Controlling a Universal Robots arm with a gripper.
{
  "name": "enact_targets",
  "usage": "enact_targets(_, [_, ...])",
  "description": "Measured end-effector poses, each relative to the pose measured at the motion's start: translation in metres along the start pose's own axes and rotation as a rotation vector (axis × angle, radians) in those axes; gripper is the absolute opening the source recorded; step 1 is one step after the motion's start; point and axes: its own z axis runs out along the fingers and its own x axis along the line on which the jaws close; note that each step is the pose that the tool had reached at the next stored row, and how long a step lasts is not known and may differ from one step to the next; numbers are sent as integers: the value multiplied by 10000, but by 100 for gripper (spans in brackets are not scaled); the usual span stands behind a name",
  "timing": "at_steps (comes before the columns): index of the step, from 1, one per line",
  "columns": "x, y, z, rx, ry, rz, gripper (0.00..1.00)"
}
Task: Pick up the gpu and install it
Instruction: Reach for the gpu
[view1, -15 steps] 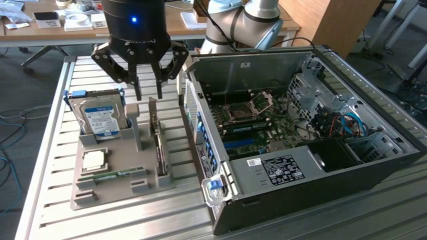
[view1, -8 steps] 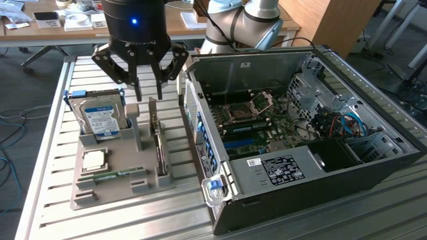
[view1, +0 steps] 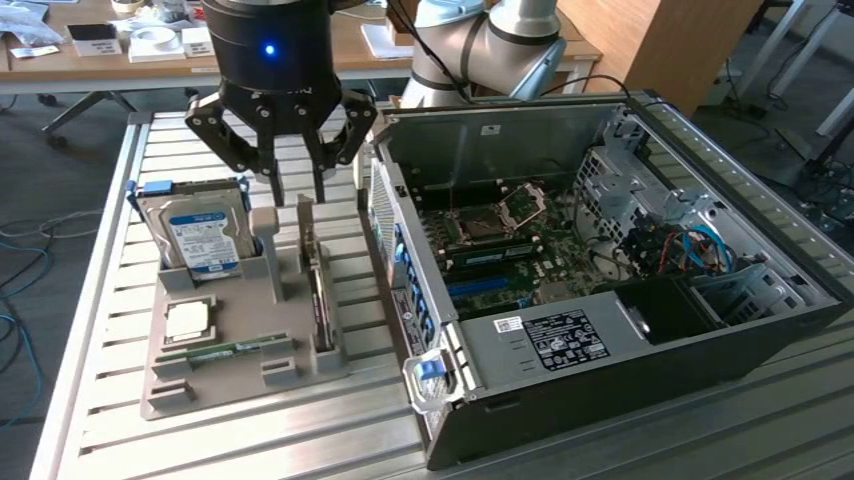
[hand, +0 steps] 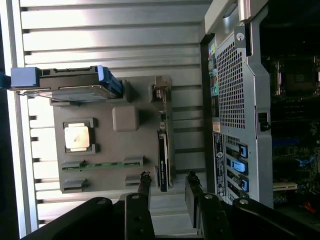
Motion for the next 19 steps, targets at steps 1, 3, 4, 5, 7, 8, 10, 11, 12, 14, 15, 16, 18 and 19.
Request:
enact_targets(1, [0, 0, 6, -2, -3, 0, 42])
enact_targets(3, [1, -2, 33, -2, -2, 0, 42])
enact_targets(4, [1, -2, 41, 1, 0, -1, 42])
enact_targets(5, [1, -2, 41, 1, 1, 0, 42])
enact_targets(7, [1, -2, 41, 1, 1, 0, 42])
enact_targets(8, [1, -2, 41, 2, 1, 0, 42])
enact_targets(10, [1, -2, 43, 0, 0, 0, 42])
enact_targets(11, [1, -2, 47, -2, -2, 0, 42])
enact_targets(12, [1, -3, 56, -3, -3, 0, 42])
enact_targets(14, [2, -3, 74, -1, 0, 0, 42])
enact_targets(15, [2, -3, 78, 0, 0, 0, 42])
enact_targets(16, [2, -3, 80, -1, 1, 0, 42])
enact_targets(18, [2, -4, 83, -7, 1, 1, 42])
enact_targets(19, [2, -4, 84, -10, 1, 0, 42])
